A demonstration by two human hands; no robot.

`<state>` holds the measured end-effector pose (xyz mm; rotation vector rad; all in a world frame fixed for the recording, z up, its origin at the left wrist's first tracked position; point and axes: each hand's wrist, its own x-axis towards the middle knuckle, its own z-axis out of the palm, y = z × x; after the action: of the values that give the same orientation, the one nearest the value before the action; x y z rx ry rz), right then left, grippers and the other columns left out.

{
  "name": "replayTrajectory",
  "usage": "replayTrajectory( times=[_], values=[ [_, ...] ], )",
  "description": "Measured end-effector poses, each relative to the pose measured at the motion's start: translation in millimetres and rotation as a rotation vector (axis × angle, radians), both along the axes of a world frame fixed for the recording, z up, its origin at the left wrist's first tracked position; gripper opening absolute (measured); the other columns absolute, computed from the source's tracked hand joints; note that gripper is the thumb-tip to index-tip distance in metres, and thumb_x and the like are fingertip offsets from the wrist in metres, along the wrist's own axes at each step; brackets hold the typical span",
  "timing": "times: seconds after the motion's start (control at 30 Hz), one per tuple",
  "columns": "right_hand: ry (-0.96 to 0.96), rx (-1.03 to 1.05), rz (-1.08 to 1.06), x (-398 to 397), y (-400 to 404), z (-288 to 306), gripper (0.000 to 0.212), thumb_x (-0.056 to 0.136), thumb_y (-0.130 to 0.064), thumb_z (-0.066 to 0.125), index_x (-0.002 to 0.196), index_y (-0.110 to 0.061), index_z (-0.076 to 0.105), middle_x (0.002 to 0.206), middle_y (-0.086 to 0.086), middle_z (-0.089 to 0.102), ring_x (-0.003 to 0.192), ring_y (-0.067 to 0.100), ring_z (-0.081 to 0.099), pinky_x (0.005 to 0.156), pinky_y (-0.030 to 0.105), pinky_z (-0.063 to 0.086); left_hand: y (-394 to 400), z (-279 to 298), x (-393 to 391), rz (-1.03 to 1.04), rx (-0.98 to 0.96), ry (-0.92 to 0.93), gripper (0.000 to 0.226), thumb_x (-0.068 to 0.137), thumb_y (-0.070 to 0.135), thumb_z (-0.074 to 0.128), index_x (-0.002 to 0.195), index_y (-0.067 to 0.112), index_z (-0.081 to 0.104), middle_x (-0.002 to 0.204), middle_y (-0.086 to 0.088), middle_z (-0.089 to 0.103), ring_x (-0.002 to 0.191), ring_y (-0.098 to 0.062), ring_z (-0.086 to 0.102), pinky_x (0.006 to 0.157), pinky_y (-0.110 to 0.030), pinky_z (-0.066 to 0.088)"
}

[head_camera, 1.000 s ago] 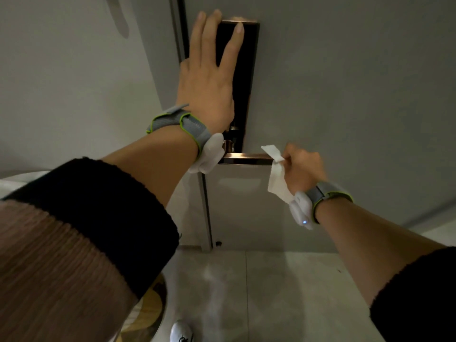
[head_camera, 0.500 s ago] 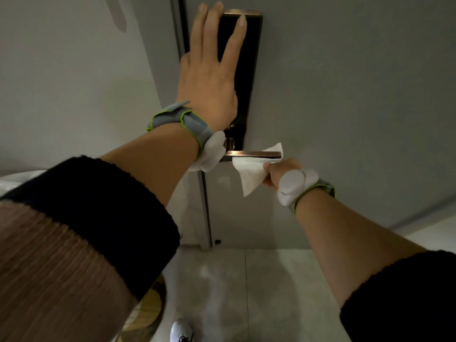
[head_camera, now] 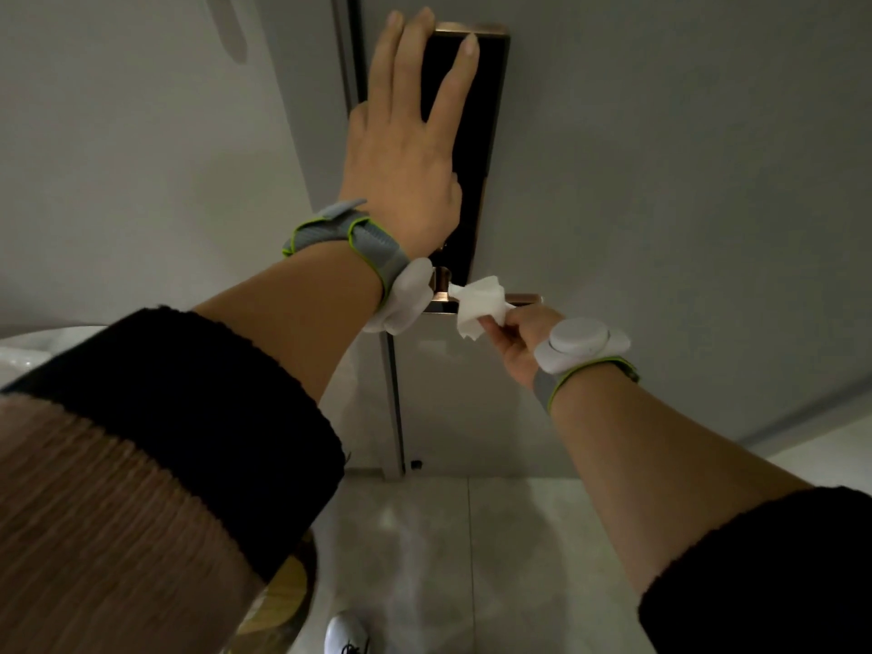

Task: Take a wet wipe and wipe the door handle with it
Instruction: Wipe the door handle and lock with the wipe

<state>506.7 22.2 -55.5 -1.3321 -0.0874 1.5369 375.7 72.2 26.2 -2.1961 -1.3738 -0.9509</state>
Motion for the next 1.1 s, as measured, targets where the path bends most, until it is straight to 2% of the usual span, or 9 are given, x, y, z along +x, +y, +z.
replayTrajectory(
  times=[0.1, 0.2, 0.3, 0.37, 0.5, 0.63, 0.77, 0.97, 1.1],
  values=[
    [0.045, 0.022, 0.012, -8, -2, 0, 0.036, 0.093, 0.006, 0.039, 0.127, 0.003, 0.045, 0.126, 0.019, 0.055, 0.119, 0.032, 0.055, 0.081, 0.02, 0.056, 4, -1, -3, -0.009, 0.032, 0.008, 0.083, 0.067, 0.01, 0.059, 0.144, 0.011, 0.03, 0.149, -0.027, 0.028, 0.139, -0.047, 0.022, 0.088, -0.047, 0.047],
    [0.044, 0.085, -0.011, 0, -5, -1, 0.018, 0.091, 0.003, 0.042, 0.089, 0.001, 0.059, 0.088, 0.014, 0.058, 0.078, 0.023, 0.06, 0.046, 0.019, 0.055, 5, -1, -6, -0.031, 0.038, 0.001, 0.082, 0.067, 0.009, 0.06, 0.144, 0.012, 0.031, 0.149, -0.027, 0.028, 0.139, -0.046, 0.022, 0.094, -0.049, 0.045],
    [0.021, 0.095, -0.103, 16, -5, -3, 0.025, 0.091, -0.002, 0.043, 0.068, -0.003, 0.053, 0.074, 0.011, 0.053, 0.068, 0.019, 0.056, 0.045, 0.019, 0.055, 3, 1, -6, -0.042, 0.018, -0.008, 0.081, 0.069, 0.009, 0.06, 0.145, 0.012, 0.031, 0.15, -0.025, 0.026, 0.14, -0.045, 0.02, 0.098, -0.049, 0.042],
    [-0.01, 0.095, -0.112, 21, -5, -4, 0.022, 0.089, -0.006, 0.046, 0.067, -0.004, 0.051, 0.073, 0.011, 0.054, 0.066, 0.018, 0.057, 0.054, 0.021, 0.057, 2, 1, -8, -0.046, 0.02, -0.011, 0.08, 0.069, 0.009, 0.06, 0.144, 0.012, 0.031, 0.15, -0.025, 0.027, 0.141, -0.044, 0.02, 0.099, -0.048, 0.042],
    [-0.058, 0.087, -0.06, 14, -2, -8, 0.019, 0.084, -0.009, 0.056, 0.067, -0.01, 0.049, 0.087, 0.015, 0.06, 0.073, 0.018, 0.057, 0.097, 0.037, 0.049, 3, 1, -11, -0.069, 0.007, -0.007, 0.08, 0.07, 0.008, 0.057, 0.145, 0.012, 0.031, 0.151, -0.025, 0.026, 0.141, -0.044, 0.019, 0.099, -0.048, 0.042],
    [0.029, 0.036, -0.092, 4, 1, -6, 0.021, 0.084, -0.003, 0.061, 0.066, -0.013, 0.055, 0.07, -0.005, 0.058, 0.062, 0.007, 0.056, 0.09, 0.023, 0.051, 6, 0, -11, -0.082, 0.018, -0.012, 0.08, 0.069, 0.007, 0.058, 0.145, 0.012, 0.031, 0.15, -0.025, 0.026, 0.141, -0.044, 0.019, 0.096, -0.047, 0.043],
    [0.104, 0.131, -0.117, 4, -1, -17, 0.014, 0.084, 0.001, 0.059, 0.075, -0.009, 0.057, 0.083, 0.002, 0.061, 0.073, 0.009, 0.06, 0.057, 0.018, 0.058, 12, -4, -11, -0.091, 0.026, -0.016, 0.081, 0.07, 0.007, 0.058, 0.145, 0.013, 0.03, 0.151, -0.024, 0.026, 0.141, -0.043, 0.019, 0.097, -0.045, 0.043],
    [0.16, 0.22, 0.003, 1, -7, -20, 0.017, 0.085, 0.008, 0.052, 0.081, -0.006, 0.06, 0.06, 0.002, 0.072, 0.053, 0.008, 0.069, 0.044, 0.016, 0.054, 14, -6, -9, -0.086, 0.052, -0.036, 0.082, 0.068, 0.011, 0.058, 0.145, 0.014, 0.03, 0.15, -0.024, 0.026, 0.14, -0.042, 0.018, 0.1, -0.045, 0.039],
    [0.217, 0.223, 0.04, -24, 0, -20, 0.018, 0.084, 0.008, 0.055, 0.074, -0.004, 0.064, 0.062, 0.004, 0.071, 0.051, 0.008, 0.069, 0.045, 0.016, 0.055, 15, -7, -11, -0.098, 0.059, -0.043, 0.082, 0.067, 0.013, 0.06, 0.144, 0.014, 0.031, 0.149, -0.024, 0.028, 0.139, -0.04, 0.018, 0.095, -0.042, 0.04]
  ],
)
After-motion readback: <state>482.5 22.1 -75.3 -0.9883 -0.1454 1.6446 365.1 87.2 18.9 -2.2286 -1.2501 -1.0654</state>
